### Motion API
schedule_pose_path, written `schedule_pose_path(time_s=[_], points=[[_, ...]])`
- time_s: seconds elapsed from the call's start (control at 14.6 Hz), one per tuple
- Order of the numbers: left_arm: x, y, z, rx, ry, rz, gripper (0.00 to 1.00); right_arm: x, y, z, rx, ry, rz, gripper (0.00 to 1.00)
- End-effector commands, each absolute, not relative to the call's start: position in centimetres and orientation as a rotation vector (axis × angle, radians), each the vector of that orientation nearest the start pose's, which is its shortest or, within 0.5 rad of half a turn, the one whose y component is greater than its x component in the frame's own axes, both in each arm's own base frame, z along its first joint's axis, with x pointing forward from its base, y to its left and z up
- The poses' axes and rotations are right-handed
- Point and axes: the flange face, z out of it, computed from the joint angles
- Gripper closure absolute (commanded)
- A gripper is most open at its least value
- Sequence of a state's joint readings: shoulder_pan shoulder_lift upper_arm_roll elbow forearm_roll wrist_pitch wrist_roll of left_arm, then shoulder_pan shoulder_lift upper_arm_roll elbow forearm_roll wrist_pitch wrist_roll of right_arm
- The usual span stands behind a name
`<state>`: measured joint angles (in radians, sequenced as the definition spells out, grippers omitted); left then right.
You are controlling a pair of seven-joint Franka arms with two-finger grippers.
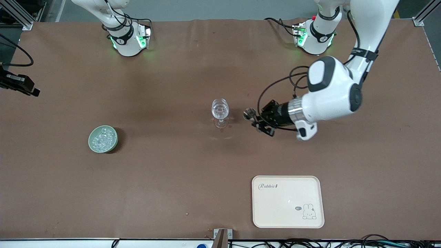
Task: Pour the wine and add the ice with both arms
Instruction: 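Carry the jigger to the tray while the right gripper carries the ice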
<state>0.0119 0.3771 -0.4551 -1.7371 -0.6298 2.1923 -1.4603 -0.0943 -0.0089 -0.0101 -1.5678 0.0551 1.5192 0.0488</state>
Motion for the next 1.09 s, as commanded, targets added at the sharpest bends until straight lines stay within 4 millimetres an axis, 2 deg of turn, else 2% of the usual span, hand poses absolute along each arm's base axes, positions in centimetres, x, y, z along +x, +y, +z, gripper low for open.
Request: schedule_pose_path(time_s=[0.0, 0.14, 0.27, 0.41, 0.48, 0.55, 0.62, 0.68, 0.89, 1.03], points=[[64.4, -23.8, 38.8, -2.529, -2.453, 1.021, 0.99, 53.8, -2.7, 62.8, -3.082, 0.254, 0.044, 0.99], [67.6, -21.6, 37.9, -2.478, -2.556, 1.022, 0.99, 53.9, 0.2, 62.9, -3.078, 0.304, 0.045, 1.0], [69.2, -19.1, 36.0, -2.379, -2.656, 1.059, 0.99, 54.0, 3.8, 62.9, -3.072, 0.337, 0.035, 1.0], [72.1, -16.5, 34.2, -2.3, -2.772, 1.085, 0.99, 54.3, 9.3, 62.4, -3.062, 0.418, 0.029, 1.0], [73.4, -16.0, 33.5, -2.274, -2.817, 1.117, 0.99, 54.1, 12.4, 61.9, -3.057, 0.445, 0.028, 1.0], [74.2, -15.5, 32.8, -2.251, -2.855, 1.133, 0.99, 54.1, 15.3, 61.1, -3.048, 0.479, 0.036, 1.0], [74.9, -14.1, 31.8, -2.206, -2.913, 1.104, 0.99, 54.0, 18.0, 60.4, -3.032, 0.521, 0.037, 1.0], [75.5, -13.5, 30.8, -2.17, -2.973, 1.089, 0.99, 53.7, 20.8, 60.0, -3.021, 0.531, 0.04, 1.0], [76.8, -12.5, 26.1, -2.14, -3.129, 0.953, 0.99, 53.0, 27.3, 57.5, -2.993, 0.585, 0.1, 1.0], [77.8, -12.2, 24.4, -2.073, -3.223, 0.948, 0.99, 52.0, 32.2, 55.6, -2.977, 0.599, 0.118, 1.0]])
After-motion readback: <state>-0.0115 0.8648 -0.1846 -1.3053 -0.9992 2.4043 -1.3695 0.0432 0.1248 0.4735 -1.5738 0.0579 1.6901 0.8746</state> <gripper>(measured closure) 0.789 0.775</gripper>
